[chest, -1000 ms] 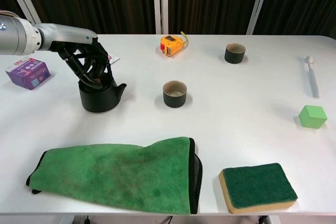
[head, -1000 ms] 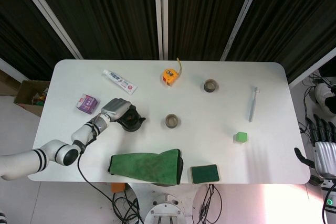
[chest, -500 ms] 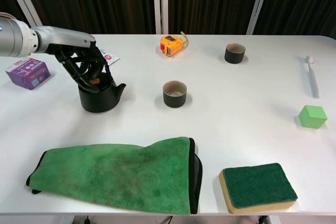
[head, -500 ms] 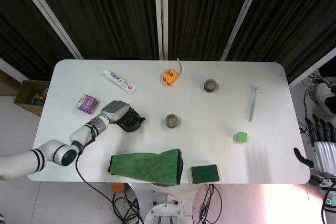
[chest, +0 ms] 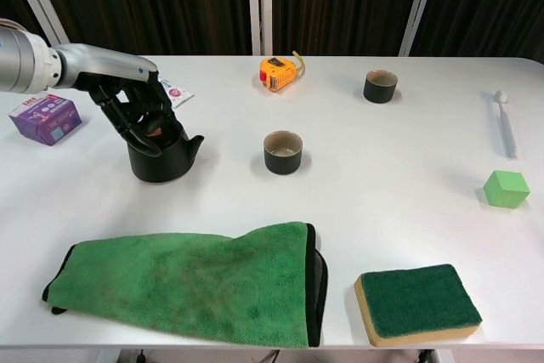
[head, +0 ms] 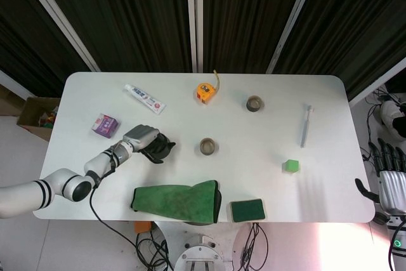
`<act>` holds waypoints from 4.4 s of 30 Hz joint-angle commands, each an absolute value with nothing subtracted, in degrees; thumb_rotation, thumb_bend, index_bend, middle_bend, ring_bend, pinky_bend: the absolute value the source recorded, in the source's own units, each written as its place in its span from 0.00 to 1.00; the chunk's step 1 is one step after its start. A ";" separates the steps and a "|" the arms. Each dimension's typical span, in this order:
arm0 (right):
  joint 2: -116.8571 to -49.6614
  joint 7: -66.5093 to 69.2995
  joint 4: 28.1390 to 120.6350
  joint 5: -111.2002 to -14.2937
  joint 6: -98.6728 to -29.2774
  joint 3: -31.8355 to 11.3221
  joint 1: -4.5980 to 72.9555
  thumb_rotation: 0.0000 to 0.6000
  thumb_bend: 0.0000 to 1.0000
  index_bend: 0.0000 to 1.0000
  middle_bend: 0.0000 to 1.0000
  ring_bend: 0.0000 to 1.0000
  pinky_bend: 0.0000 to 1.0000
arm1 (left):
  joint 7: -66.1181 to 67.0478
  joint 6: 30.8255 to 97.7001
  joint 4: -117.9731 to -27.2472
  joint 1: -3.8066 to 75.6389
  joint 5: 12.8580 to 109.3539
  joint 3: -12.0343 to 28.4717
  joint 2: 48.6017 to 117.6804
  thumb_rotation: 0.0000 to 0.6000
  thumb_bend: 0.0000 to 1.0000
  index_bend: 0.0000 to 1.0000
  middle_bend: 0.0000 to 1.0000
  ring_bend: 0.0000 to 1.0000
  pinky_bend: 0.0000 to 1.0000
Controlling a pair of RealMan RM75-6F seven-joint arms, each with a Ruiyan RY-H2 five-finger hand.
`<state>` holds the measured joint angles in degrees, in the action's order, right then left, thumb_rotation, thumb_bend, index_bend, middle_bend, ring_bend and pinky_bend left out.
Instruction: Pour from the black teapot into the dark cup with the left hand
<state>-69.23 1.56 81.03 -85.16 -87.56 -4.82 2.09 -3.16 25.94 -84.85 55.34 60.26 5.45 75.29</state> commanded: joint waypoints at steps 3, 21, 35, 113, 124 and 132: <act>-69.22 1.57 81.11 -85.22 -87.62 -4.83 2.12 1.00 0.23 0.00 0.00 0.00 0.00 | -3.48 25.69 -85.62 55.59 60.15 5.44 74.44 0.78 0.12 0.67 0.73 0.71 0.24; -69.27 1.56 81.11 -84.88 -87.26 -4.87 2.22 1.00 0.23 0.00 0.00 0.00 0.00 | -4.40 29.45 -86.48 54.65 60.34 6.05 74.22 0.77 0.11 0.77 0.82 0.79 0.26; -69.45 1.89 80.70 -85.10 -87.49 -4.77 2.16 1.00 0.23 0.00 0.00 0.00 0.00 | 0.97 50.23 -83.99 47.97 67.57 6.87 82.19 0.34 0.10 0.99 0.98 0.94 0.40; -68.57 1.40 82.04 -85.86 -88.84 -4.77 1.69 1.00 0.21 0.00 0.00 0.00 0.00 | 4.52 61.15 -73.61 43.74 74.84 12.13 97.14 1.00 0.31 1.00 1.00 1.00 0.53; -68.10 1.77 82.13 -85.58 -88.91 -4.95 1.57 1.00 0.21 0.00 0.00 0.00 0.00 | 6.91 58.72 -71.96 47.40 73.38 14.56 101.36 1.00 0.31 1.00 1.00 1.00 0.53; -67.94 2.25 81.87 -85.41 -88.83 -5.04 1.55 1.00 0.21 0.00 0.00 0.00 0.00 | 9.30 57.99 -68.55 50.22 72.87 15.79 105.25 1.00 0.31 1.00 1.00 1.00 0.53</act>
